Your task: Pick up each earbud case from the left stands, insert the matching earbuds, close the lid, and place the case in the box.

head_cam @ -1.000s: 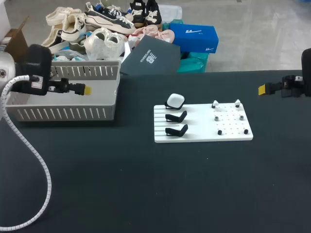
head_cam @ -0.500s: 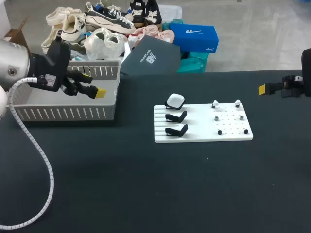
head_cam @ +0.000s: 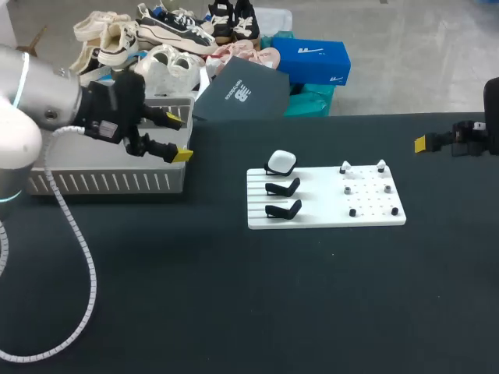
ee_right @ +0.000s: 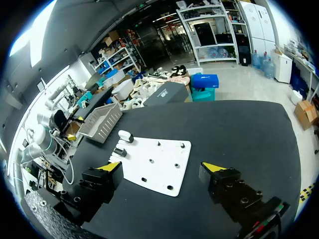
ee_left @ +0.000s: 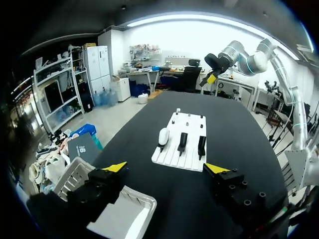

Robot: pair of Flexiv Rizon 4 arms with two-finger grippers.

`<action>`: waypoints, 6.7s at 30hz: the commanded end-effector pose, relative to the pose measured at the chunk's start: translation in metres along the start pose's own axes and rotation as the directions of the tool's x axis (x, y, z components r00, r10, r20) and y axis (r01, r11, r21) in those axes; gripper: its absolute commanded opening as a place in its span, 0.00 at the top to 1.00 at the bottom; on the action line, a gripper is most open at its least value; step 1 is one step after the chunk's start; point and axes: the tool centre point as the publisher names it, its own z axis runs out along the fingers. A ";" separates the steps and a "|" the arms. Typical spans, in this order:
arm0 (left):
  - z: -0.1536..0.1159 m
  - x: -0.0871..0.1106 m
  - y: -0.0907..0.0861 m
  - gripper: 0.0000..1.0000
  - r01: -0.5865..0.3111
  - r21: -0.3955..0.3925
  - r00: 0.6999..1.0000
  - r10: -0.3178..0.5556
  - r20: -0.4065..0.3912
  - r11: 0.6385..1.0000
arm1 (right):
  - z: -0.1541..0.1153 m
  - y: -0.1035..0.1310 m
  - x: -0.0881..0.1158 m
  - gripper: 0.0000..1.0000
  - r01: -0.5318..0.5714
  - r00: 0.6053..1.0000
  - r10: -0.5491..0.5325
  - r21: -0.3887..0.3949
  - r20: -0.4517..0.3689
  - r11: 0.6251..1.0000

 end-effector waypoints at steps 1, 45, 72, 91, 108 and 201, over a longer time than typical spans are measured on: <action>0.026 -0.003 0.015 0.00 -0.024 0.126 1.000 0.022 0.014 0.992 | 0.000 -0.002 0.000 0.00 0.001 1.000 -0.001 -0.006 -0.001 1.000; 0.157 -0.003 0.019 0.13 -0.051 0.257 0.994 0.023 0.112 0.965 | 0.000 -0.002 0.000 0.00 0.001 1.000 -0.001 -0.006 -0.001 1.000; 0.200 -0.012 0.017 0.45 -0.060 0.250 0.989 0.024 0.146 0.966 | 0.000 -0.002 0.000 0.00 0.001 1.000 -0.001 -0.006 -0.001 1.000; 0.208 -0.010 0.017 0.45 -0.073 0.244 0.989 0.038 0.145 0.967 | 0.000 -0.002 0.000 0.00 0.001 1.000 -0.001 -0.006 -0.001 1.000; 0.213 -0.011 0.016 0.63 -0.098 0.241 0.987 0.063 0.149 0.965 | 0.000 -0.002 0.000 0.00 0.001 1.000 -0.001 -0.006 -0.001 1.000; 0.114 -0.078 -0.080 1.00 -0.123 0.118 0.863 0.047 0.504 0.985 | 0.000 -0.002 0.000 0.00 0.001 1.000 -0.001 -0.006 -0.001 1.000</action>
